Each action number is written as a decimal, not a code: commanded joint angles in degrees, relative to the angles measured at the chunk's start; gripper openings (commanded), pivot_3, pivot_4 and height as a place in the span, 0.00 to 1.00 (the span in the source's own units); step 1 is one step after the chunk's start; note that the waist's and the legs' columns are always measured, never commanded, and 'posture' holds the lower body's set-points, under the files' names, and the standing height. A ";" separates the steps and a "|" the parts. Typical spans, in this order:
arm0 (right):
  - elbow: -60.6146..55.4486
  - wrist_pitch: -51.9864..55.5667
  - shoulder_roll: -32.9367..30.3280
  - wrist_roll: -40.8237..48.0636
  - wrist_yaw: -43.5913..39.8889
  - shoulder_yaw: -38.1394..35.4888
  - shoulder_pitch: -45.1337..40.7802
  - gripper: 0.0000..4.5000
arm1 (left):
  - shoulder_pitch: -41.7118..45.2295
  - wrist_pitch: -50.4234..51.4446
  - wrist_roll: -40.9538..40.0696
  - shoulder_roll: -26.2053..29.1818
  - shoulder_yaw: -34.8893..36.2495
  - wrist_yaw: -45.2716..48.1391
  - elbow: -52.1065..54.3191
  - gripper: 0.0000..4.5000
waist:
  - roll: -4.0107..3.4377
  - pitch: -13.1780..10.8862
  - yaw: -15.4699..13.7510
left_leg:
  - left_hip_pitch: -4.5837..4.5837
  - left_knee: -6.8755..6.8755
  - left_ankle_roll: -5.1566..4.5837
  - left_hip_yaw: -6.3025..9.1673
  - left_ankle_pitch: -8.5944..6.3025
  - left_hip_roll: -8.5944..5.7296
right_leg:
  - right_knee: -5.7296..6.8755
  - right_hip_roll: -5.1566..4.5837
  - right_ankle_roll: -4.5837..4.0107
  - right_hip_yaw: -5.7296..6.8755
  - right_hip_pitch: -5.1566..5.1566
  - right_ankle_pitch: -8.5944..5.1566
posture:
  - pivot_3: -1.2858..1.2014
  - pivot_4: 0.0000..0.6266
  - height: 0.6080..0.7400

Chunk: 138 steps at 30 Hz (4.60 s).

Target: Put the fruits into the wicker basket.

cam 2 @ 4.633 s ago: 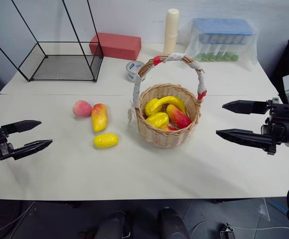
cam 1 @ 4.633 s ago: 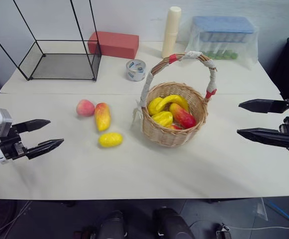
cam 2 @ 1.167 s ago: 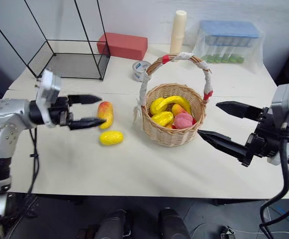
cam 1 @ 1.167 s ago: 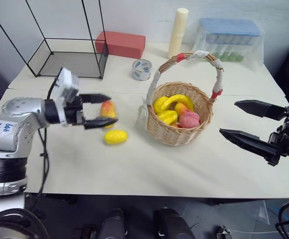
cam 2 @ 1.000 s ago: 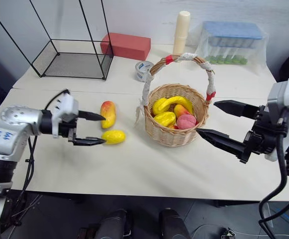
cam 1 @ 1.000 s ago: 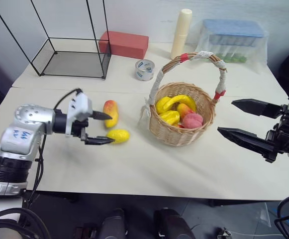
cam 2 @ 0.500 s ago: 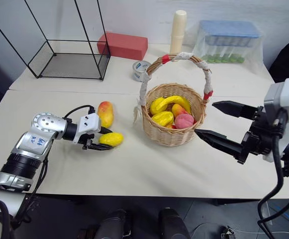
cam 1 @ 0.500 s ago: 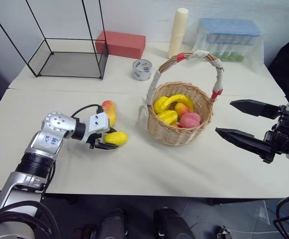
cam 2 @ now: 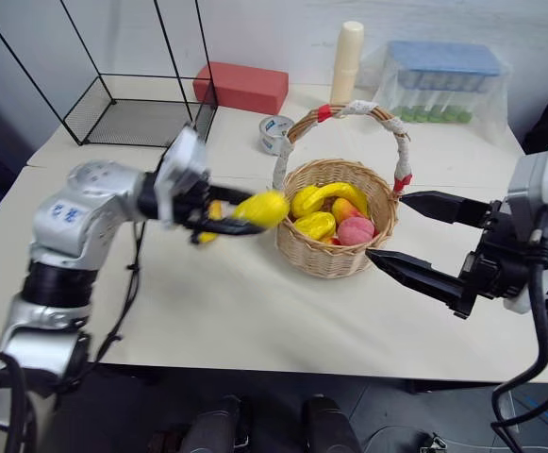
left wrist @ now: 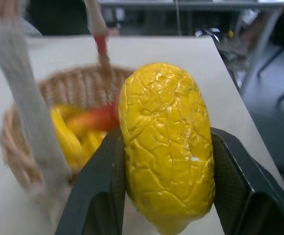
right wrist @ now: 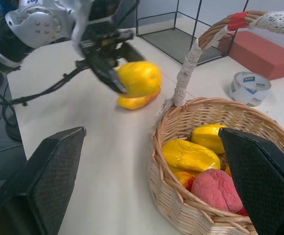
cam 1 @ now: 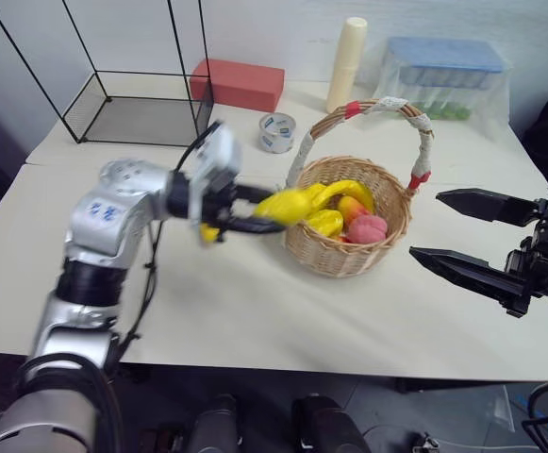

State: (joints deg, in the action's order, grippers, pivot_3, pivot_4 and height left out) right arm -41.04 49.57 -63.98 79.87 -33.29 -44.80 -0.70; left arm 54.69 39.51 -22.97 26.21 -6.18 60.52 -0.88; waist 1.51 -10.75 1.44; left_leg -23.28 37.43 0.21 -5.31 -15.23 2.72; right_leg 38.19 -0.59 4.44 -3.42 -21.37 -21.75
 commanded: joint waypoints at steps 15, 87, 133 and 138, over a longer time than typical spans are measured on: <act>-2.00 -0.87 -0.33 1.84 3.64 -2.75 1.06 1.00 | 0.17 1.91 0.43 -4.50 -0.02 -9.67 2.80 0.99 | -0.01 0.00 0.20 | 0.06 -0.13 0.24 -0.04 0.14 0.05 | 0.05 0.08 0.00 -0.06 -0.07 0.00 | 0.52 0.24 1.00; -4.46 -3.46 4.32 -2.60 4.36 0.48 2.82 1.00 | 5.09 8.74 3.56 -10.18 -3.82 -18.71 -5.87 0.98 | 0.13 0.02 -0.32 | -0.02 -0.11 0.08 -0.12 0.08 0.03 | 0.01 0.04 0.01 -0.10 -0.12 0.01 | 0.52 0.24 1.00; 19.63 -19.04 31.97 -44.00 18.49 25.93 -16.77 0.03 | -1.36 -2.25 -12.91 10.84 6.94 10.34 1.61 1.00 | 0.05 0.00 0.30 | 0.06 -0.19 0.30 -0.11 0.28 0.01 | 0.40 0.00 -0.04 -0.06 -0.28 -0.01 | 0.52 0.24 1.00; 16.37 -15.12 27.67 -38.95 18.14 14.88 -14.33 0.03 | -0.78 -2.92 -12.69 10.05 6.75 10.78 0.52 1.00 | -0.03 -0.05 0.08 | 0.06 -0.20 0.30 -0.12 0.28 -0.03 | 0.41 -0.05 -0.04 -0.06 -0.28 -0.01 | 0.52 0.24 1.00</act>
State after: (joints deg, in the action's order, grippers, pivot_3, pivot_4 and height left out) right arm -20.48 34.31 -34.20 37.98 -14.72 -23.32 -15.41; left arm 52.65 37.69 -35.44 36.19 0.00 70.87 -0.86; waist 1.48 -10.80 1.52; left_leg -23.23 37.21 0.51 -5.40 -14.95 2.70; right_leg 38.57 -0.63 4.41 -3.46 -21.64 -21.76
